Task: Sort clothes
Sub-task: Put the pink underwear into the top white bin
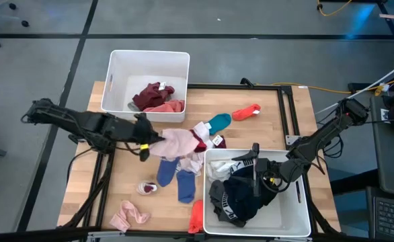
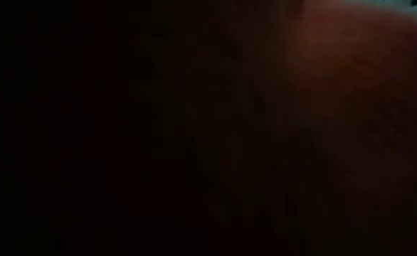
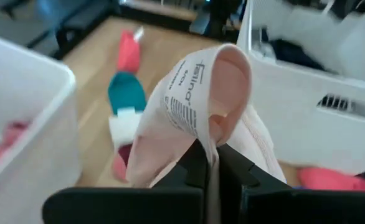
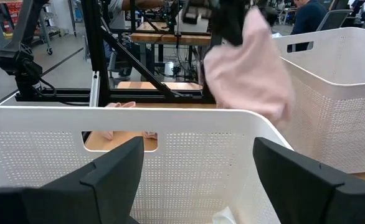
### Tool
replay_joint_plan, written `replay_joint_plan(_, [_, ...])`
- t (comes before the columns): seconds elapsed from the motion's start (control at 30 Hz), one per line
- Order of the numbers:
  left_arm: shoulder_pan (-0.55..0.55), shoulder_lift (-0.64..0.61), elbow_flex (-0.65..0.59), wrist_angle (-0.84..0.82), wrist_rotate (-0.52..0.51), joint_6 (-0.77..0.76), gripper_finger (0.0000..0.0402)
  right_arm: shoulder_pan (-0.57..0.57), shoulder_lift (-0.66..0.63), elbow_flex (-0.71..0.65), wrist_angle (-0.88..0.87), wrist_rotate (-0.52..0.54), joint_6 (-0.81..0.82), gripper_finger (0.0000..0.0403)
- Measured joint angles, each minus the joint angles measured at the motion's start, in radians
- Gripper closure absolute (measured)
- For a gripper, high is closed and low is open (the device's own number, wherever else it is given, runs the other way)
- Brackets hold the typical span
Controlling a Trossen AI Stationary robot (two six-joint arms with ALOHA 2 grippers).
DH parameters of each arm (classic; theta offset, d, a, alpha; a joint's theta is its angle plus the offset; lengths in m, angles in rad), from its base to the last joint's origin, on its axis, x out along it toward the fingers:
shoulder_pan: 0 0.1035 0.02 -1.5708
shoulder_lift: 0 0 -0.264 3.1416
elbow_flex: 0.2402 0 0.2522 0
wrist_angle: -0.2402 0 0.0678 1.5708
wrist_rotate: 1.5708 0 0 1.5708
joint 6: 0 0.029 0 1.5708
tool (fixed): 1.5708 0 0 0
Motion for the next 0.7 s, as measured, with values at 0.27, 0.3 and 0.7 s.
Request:
replay_joint_plan(0.27, [0.001, -0.107, 0.040, 0.045, -0.146, 0.139, 0.0398, 0.000, 0.000, 0.000, 0.000, 0.000, 0.000, 0.0100])
replay_joint_plan(0.3, [0.002, -0.119, 0.040, 0.070, -0.174, 0.167, 0.0398, 0.000, 0.000, 0.000, 0.001, 0.000, 0.000, 0.0100])
replay_joint_plan(0.7, [0.117, -0.178, 0.042, 0.446, -0.464, 0.696, 0.0395, 0.000, 0.000, 0.000, 0.028, 0.000, -0.023, 0.0100])
